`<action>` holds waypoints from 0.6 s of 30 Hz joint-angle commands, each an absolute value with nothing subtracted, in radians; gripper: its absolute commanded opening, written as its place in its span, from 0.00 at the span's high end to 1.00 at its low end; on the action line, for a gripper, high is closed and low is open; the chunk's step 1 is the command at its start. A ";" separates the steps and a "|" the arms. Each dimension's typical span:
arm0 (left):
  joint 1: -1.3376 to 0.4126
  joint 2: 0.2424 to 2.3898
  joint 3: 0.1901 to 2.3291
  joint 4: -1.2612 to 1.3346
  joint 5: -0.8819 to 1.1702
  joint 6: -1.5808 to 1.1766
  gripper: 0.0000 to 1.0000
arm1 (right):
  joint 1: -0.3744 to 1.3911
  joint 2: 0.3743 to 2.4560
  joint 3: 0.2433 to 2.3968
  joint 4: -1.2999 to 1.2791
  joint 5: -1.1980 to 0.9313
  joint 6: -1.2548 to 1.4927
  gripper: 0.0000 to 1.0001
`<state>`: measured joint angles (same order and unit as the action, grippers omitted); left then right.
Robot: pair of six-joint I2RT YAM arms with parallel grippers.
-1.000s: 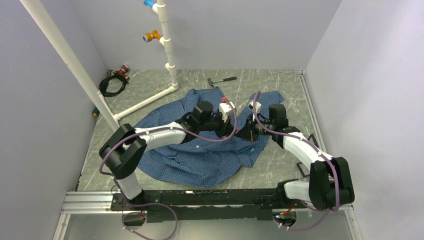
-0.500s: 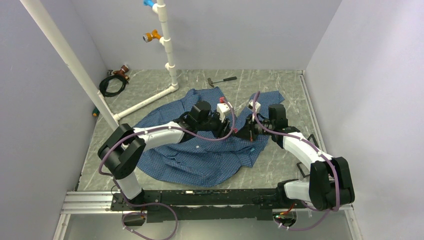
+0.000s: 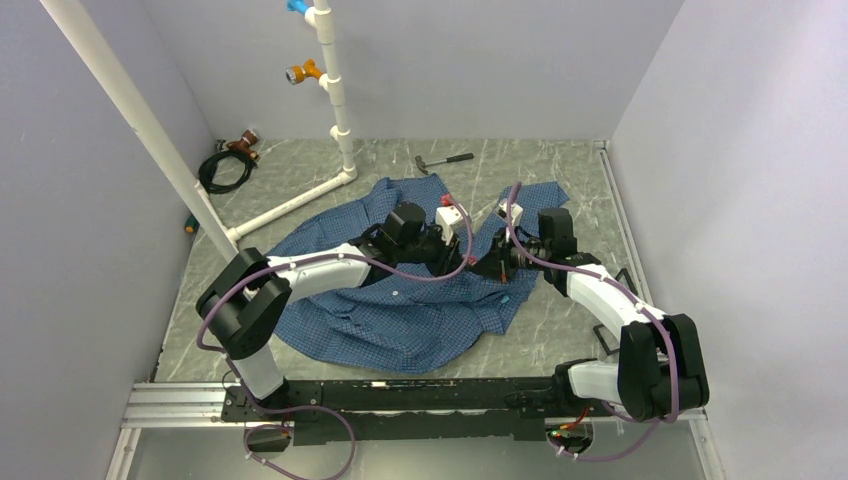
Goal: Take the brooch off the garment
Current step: Remove the brooch from the clothes.
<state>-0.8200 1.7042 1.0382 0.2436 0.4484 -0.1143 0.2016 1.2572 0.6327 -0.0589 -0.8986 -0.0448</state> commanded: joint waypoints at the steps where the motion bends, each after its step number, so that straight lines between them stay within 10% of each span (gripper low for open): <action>1: -0.821 1.716 1.087 0.214 0.386 -0.166 0.84 | 0.204 1.232 0.642 -0.018 -0.967 -0.053 1.00; 18: -0.827 1.735 1.112 0.204 0.415 -0.217 0.59 | 0.205 1.234 0.642 -0.012 -0.963 -0.048 1.00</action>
<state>-0.8219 1.7214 1.0798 0.1890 0.4252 -0.2054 0.1982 1.2572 0.6327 -0.0586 -0.9005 -0.0486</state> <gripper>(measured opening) 0.391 0.036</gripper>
